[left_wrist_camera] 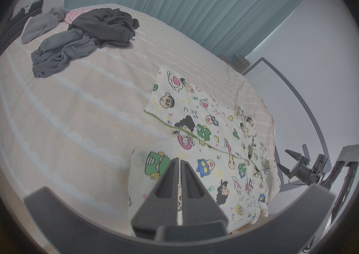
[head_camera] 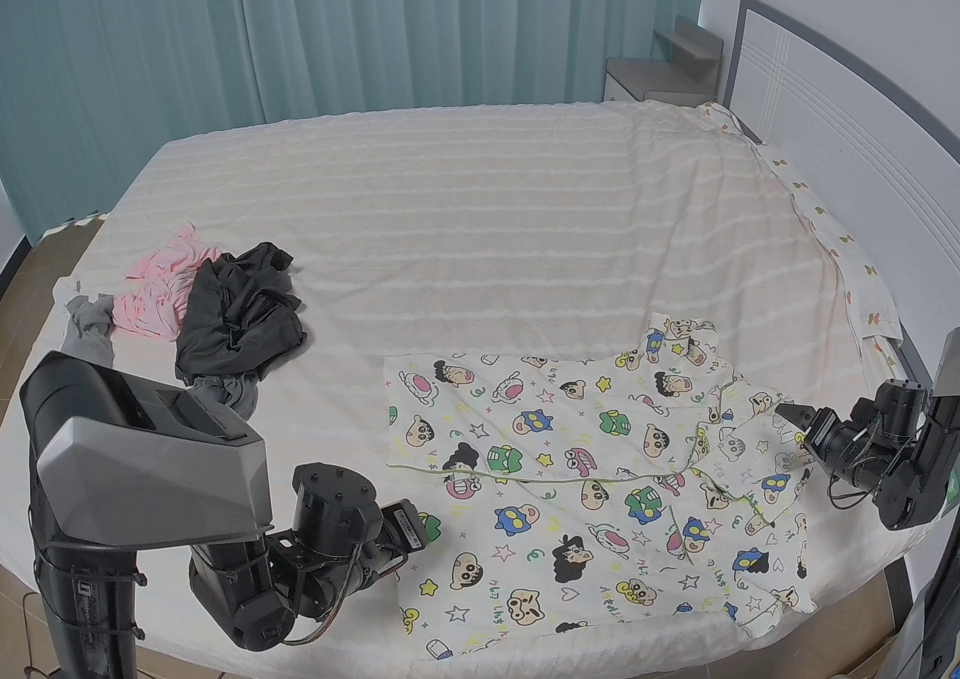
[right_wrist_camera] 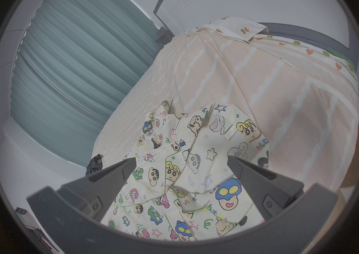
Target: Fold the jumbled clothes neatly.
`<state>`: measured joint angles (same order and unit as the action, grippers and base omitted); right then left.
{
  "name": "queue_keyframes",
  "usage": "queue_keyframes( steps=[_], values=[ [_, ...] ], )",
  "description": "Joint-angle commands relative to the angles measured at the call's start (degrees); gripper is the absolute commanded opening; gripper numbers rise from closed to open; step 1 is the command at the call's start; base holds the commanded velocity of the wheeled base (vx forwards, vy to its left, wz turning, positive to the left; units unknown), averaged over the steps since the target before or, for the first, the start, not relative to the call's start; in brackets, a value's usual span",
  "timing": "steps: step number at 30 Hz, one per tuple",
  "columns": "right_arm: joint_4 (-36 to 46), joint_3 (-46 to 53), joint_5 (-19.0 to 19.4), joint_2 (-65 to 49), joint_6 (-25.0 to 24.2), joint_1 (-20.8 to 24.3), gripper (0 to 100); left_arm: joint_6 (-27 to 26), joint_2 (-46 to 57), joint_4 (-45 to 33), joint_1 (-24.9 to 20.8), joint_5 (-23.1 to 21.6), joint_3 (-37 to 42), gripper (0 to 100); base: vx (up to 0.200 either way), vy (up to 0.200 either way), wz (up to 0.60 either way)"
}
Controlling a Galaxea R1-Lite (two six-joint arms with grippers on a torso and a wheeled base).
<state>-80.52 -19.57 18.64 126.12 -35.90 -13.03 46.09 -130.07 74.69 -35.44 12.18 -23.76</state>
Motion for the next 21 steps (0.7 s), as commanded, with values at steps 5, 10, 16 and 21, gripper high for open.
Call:
queue_keyframes(
  steps=[5, 10, 16, 21],
  values=[
    [-0.1, 0.4, 0.1, 0.2, 0.0, 0.0, 100, -0.1, -0.5, 1.2, -0.5, 0.1, 0.4, 0, 0.000, 0.000, 0.00],
    [-0.1, 0.4, 0.1, 0.1, 0.0, 0.5, 100, -0.1, -0.6, 1.2, -0.8, 0.1, 0.4, 0, 0.000, -0.160, 0.00],
    [-0.1, 0.4, 0.1, 0.1, 0.0, 0.5, 100, -0.1, -0.9, 1.2, -0.8, 0.1, 0.4, 0, 0.000, -0.200, 0.00],
    [-0.1, 0.1, 0.0, 0.1, 0.0, 0.6, 100, -0.1, -0.9, 1.2, -0.9, 0.1, 0.4, 0, 0.000, -0.200, 0.00]
  ],
)
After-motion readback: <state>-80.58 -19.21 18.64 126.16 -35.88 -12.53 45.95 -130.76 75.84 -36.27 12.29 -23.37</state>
